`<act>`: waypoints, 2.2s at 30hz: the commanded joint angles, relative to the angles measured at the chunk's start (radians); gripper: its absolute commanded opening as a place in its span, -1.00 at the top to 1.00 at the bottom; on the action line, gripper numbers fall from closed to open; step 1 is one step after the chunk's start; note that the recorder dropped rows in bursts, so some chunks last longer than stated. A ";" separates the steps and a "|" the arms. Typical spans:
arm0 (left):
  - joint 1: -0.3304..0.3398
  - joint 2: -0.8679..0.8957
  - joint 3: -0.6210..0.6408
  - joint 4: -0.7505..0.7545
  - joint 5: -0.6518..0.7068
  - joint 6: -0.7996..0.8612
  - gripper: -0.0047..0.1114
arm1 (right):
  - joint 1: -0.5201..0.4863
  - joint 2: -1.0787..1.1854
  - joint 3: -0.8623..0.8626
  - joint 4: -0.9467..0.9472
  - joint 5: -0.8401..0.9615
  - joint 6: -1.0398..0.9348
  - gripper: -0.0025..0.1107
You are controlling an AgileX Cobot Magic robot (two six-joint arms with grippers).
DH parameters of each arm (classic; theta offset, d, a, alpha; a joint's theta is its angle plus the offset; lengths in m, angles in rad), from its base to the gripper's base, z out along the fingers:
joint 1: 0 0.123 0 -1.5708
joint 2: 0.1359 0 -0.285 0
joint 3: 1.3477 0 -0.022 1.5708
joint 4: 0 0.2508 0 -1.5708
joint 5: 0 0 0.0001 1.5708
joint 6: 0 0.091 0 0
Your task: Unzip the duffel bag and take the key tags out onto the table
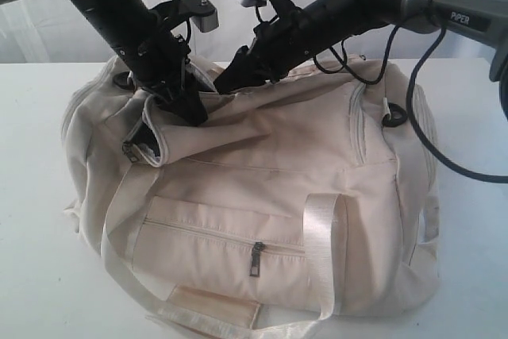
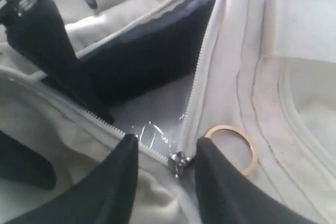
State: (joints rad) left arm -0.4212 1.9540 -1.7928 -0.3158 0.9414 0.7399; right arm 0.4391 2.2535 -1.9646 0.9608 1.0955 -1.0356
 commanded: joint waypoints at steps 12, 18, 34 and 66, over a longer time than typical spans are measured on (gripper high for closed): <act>0.002 -0.009 -0.001 -0.021 0.013 0.000 0.02 | 0.000 0.004 0.001 -0.001 -0.070 0.151 0.53; 0.002 -0.009 -0.001 -0.021 0.013 0.000 0.02 | 0.000 0.004 0.001 -0.013 -0.068 0.185 0.72; 0.002 -0.009 -0.001 -0.021 0.018 -0.034 0.92 | -0.004 -0.003 0.001 -0.079 -0.084 0.235 0.96; 0.002 -0.069 -0.001 -0.006 0.009 -0.056 0.92 | -0.102 -0.022 0.001 -0.050 0.001 0.198 0.96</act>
State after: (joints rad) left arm -0.4212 1.9066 -1.7928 -0.3205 0.9183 0.6895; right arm 0.3401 2.2408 -1.9646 0.8325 0.9980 -0.7636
